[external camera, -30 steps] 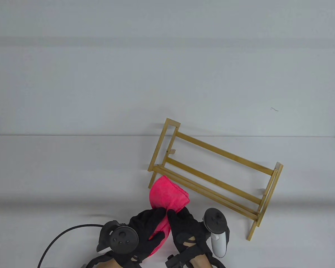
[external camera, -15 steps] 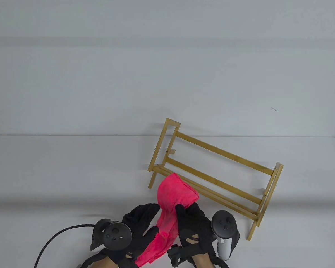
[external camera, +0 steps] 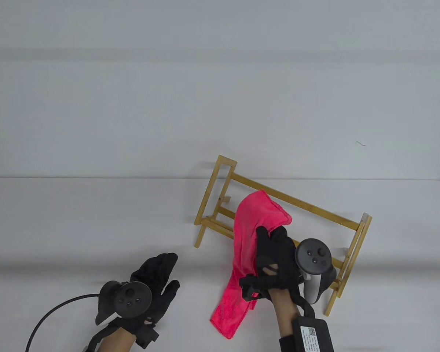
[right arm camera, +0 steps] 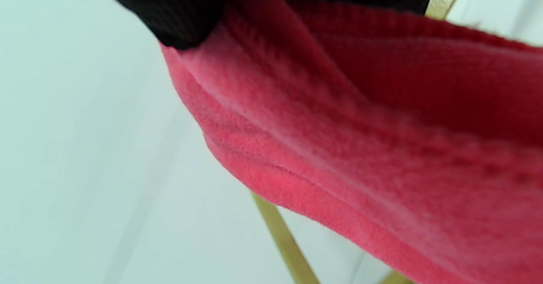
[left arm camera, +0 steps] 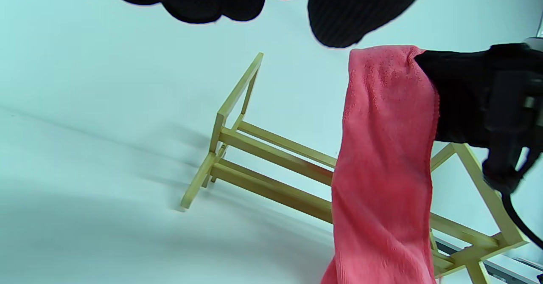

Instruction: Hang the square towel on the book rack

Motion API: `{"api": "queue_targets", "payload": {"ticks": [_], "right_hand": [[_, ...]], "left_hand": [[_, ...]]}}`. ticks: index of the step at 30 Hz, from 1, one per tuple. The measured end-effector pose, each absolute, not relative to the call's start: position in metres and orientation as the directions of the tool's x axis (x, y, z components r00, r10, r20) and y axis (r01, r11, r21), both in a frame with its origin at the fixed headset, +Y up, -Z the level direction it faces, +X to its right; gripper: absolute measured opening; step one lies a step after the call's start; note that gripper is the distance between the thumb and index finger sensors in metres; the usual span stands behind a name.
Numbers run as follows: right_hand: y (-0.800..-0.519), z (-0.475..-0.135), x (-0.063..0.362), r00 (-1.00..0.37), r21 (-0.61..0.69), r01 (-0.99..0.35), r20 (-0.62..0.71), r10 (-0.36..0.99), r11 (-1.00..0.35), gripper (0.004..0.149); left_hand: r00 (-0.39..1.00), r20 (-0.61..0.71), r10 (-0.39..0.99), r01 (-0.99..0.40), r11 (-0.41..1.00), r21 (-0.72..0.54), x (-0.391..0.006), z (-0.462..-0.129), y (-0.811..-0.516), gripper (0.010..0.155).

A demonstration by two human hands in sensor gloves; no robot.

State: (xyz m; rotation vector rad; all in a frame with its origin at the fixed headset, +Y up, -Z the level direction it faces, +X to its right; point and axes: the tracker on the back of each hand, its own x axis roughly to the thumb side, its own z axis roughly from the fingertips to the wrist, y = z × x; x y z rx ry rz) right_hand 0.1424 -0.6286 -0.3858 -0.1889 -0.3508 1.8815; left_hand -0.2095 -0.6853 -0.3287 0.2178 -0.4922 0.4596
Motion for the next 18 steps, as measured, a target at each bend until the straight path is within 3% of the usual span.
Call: {"api": "queue_targets", "payload": {"ticks": [11, 18], "right_hand": [[-0.589, -0.446, 0.19, -0.5, -0.516, -0.715, -0.093, 0.861, -0.471, 0.047], [-0.592, -0.468, 0.217, -0.528, -0.546, -0.642, -0.195, 0.827, -0.539, 0.047]], "left_hand": [[0.81, 0.432, 0.396, -0.476, 0.875, 0.091, -0.222, -0.336, -0.689, 0.067], [0.825, 0.411, 0.389, -0.453, 0.889, 0.068, -0.223, -0.34, -0.693, 0.067]]}}
